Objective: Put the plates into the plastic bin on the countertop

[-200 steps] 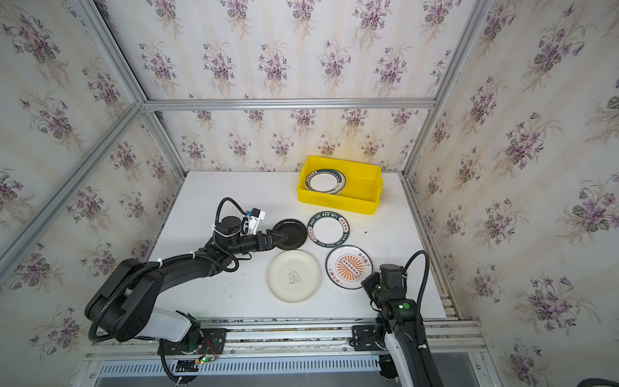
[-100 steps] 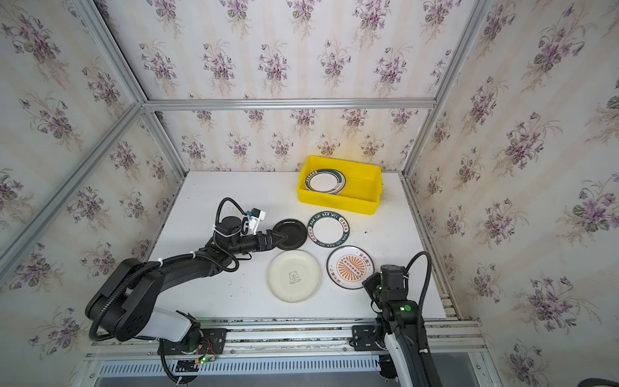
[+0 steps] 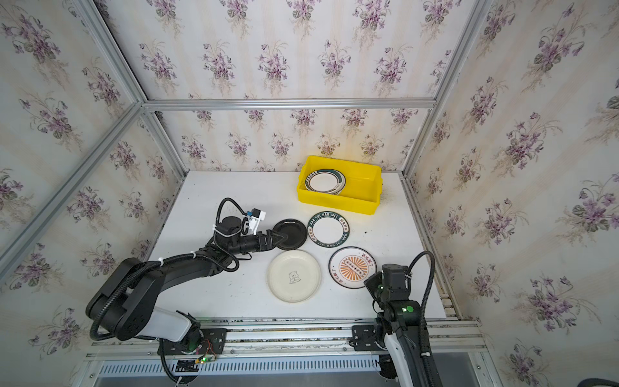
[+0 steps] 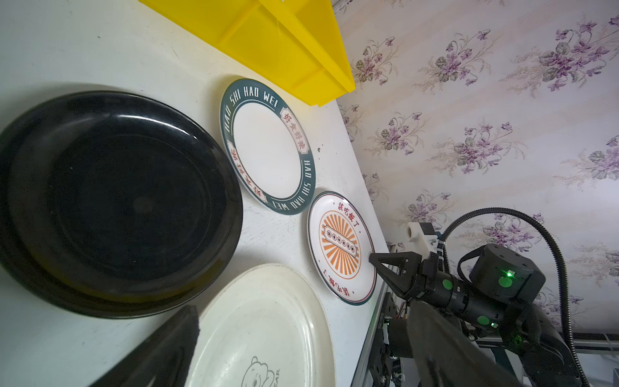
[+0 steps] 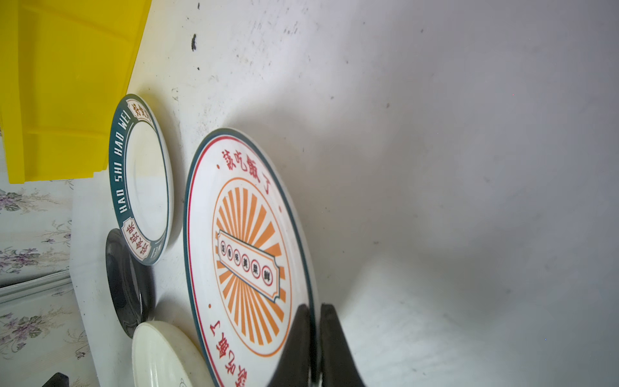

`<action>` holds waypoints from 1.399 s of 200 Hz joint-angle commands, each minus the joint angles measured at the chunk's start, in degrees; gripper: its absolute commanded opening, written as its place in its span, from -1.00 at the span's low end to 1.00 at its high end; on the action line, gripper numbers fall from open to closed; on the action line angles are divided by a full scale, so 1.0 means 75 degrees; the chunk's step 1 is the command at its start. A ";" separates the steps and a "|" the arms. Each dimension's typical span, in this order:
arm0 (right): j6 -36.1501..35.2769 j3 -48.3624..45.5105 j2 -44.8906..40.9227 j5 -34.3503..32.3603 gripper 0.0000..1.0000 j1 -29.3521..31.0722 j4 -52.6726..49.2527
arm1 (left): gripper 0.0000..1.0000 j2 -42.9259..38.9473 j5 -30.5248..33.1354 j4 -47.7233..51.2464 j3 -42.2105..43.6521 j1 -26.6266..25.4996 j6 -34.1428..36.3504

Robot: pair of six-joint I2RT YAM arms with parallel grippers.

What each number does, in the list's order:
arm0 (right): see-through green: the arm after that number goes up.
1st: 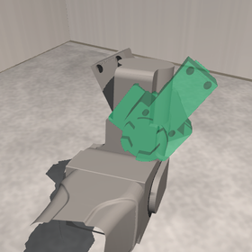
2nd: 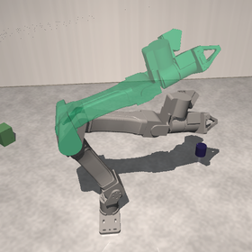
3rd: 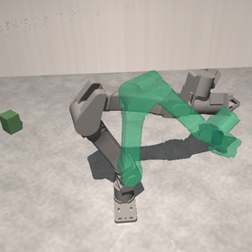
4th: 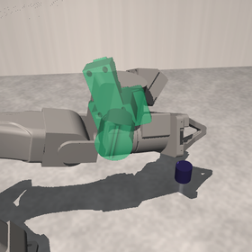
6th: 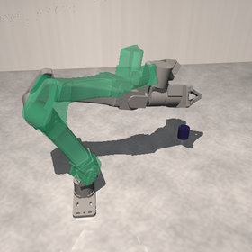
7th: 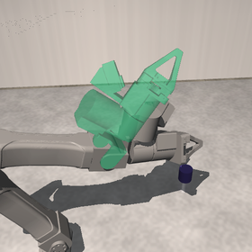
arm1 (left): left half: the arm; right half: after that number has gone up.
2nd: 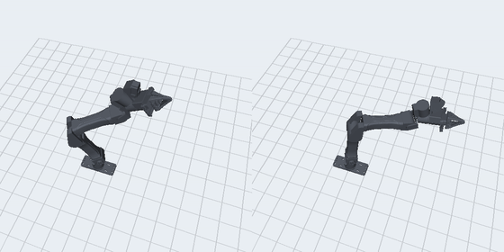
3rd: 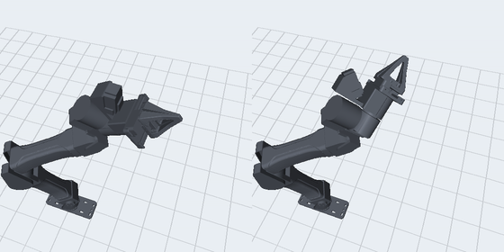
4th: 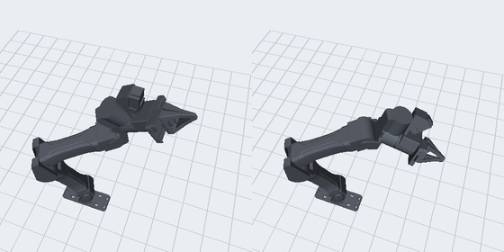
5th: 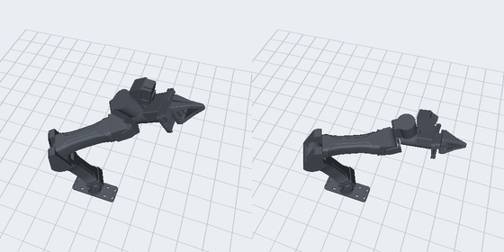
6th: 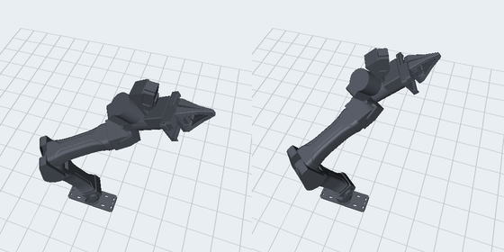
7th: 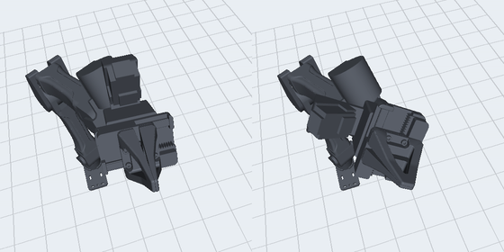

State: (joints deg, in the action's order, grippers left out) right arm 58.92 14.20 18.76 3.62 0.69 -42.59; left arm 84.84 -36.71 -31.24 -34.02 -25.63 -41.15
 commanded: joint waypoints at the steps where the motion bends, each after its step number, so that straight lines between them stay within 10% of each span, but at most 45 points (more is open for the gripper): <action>1: -0.0150 0.0108 0.0006 -0.0364 -1.00 -0.0002 -0.0346 | 0.99 0.0020 -0.0075 -0.0161 -0.0046 0.0013 -0.0028; 280: -0.0238 0.1497 0.0431 0.0024 -1.00 0.0001 0.0416 | 0.99 0.0047 -0.0118 -0.0143 -0.0067 0.0007 -0.0080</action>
State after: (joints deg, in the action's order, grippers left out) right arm 56.99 23.20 22.04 3.27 0.69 -42.30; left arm 85.01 -36.73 -31.24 -34.04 -25.63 -41.43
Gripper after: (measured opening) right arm 0.087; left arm 0.995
